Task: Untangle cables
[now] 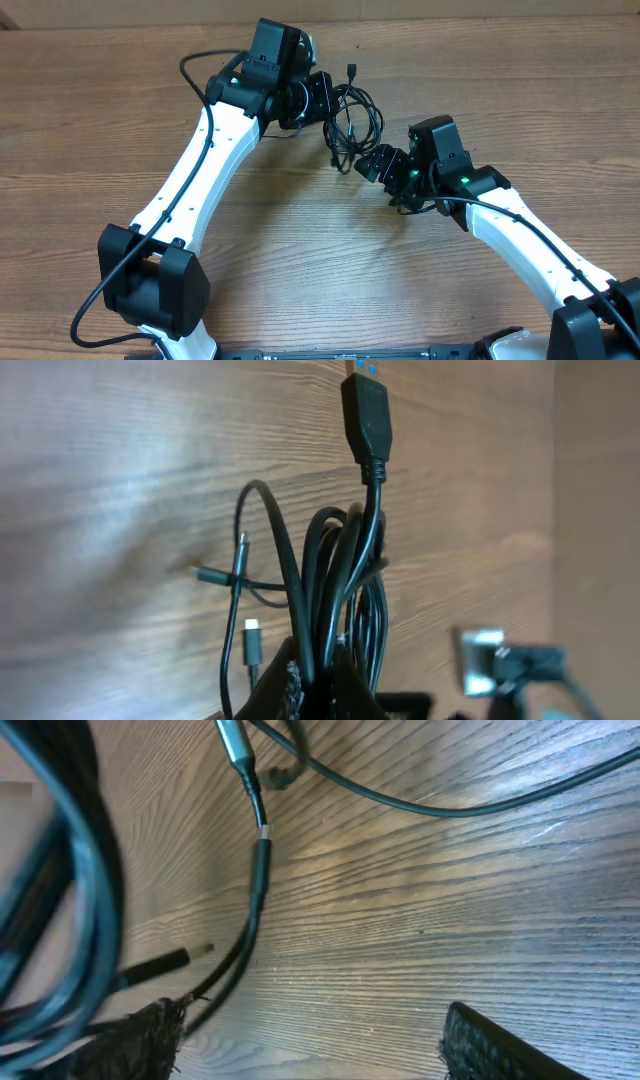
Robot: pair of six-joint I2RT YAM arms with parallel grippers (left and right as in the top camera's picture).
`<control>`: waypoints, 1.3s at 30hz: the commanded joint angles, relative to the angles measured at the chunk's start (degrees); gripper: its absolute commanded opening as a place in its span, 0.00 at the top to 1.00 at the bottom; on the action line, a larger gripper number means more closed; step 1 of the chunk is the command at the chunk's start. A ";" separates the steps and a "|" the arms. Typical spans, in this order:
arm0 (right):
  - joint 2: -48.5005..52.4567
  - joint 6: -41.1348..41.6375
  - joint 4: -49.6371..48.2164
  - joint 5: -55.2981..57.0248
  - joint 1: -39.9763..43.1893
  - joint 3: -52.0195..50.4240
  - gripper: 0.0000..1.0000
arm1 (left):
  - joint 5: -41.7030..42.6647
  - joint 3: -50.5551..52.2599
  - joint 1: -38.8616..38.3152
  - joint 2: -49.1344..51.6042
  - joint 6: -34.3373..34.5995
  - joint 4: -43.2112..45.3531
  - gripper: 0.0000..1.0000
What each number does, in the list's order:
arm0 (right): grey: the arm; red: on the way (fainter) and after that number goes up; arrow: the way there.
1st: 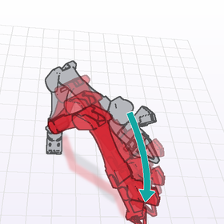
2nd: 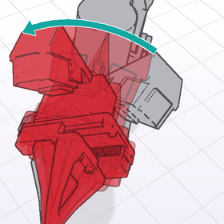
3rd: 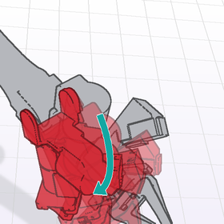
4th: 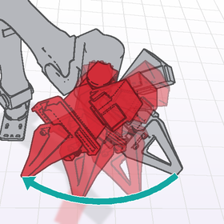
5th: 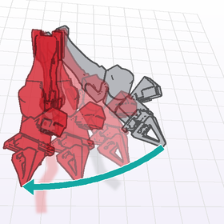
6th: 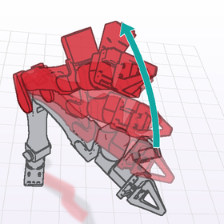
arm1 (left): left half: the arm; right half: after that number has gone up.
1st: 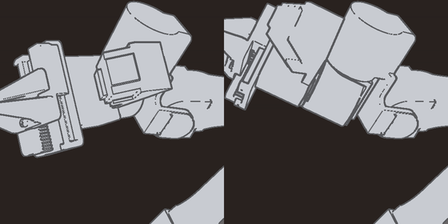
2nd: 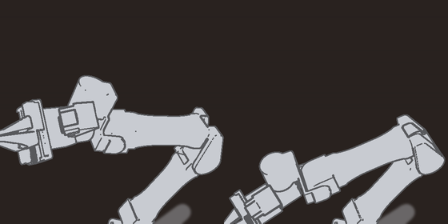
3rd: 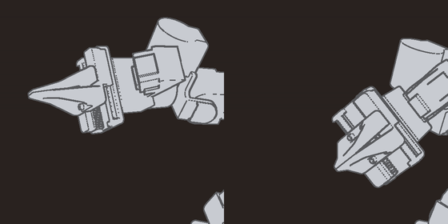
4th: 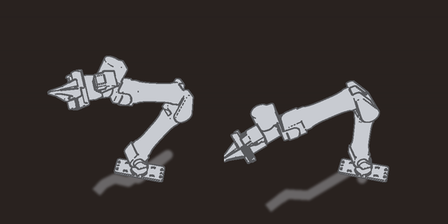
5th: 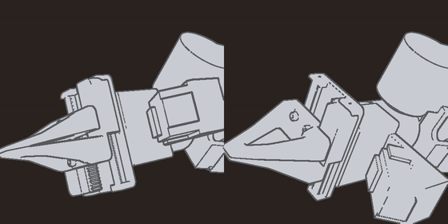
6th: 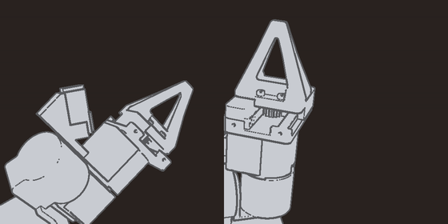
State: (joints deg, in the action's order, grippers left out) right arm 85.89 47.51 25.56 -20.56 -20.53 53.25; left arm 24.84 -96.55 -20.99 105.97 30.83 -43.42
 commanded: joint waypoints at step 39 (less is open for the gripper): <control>-0.13 11.80 -12.26 -0.55 1.86 1.14 0.96 | 5.77 -0.66 -0.07 -0.33 -12.41 -2.12 0.77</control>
State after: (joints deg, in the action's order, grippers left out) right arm 85.89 60.51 12.73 -21.15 -18.52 53.30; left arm 37.43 -96.55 -20.99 105.97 18.20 -44.42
